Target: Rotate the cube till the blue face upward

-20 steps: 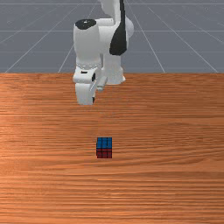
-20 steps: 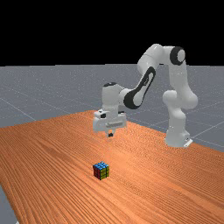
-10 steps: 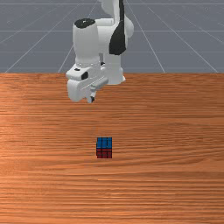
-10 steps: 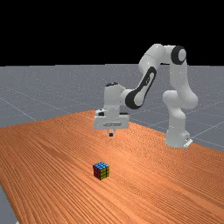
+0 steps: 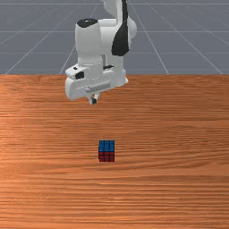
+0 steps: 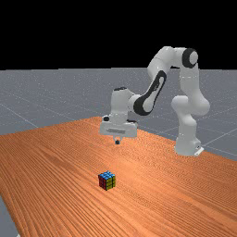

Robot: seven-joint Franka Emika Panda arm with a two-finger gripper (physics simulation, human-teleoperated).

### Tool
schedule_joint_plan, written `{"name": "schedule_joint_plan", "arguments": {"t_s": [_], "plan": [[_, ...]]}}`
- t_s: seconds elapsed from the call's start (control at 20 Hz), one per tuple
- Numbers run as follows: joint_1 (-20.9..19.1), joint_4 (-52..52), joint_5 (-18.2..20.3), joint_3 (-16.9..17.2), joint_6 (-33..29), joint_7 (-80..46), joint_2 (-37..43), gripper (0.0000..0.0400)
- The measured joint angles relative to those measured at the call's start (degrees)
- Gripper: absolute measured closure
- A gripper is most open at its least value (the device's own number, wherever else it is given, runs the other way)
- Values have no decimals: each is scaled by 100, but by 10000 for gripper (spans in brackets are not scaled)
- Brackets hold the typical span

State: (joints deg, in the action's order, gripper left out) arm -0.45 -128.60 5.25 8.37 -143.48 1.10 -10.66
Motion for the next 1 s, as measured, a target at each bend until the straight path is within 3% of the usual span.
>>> {"name": "schedule_joint_plan", "arguments": {"t_s": [0.75, 1.0], "plan": [[407, -160, -49, 387, -397, -3414, 43, 400], [449, 80, -60, 416, -388, -3732, -59, 400]]}}
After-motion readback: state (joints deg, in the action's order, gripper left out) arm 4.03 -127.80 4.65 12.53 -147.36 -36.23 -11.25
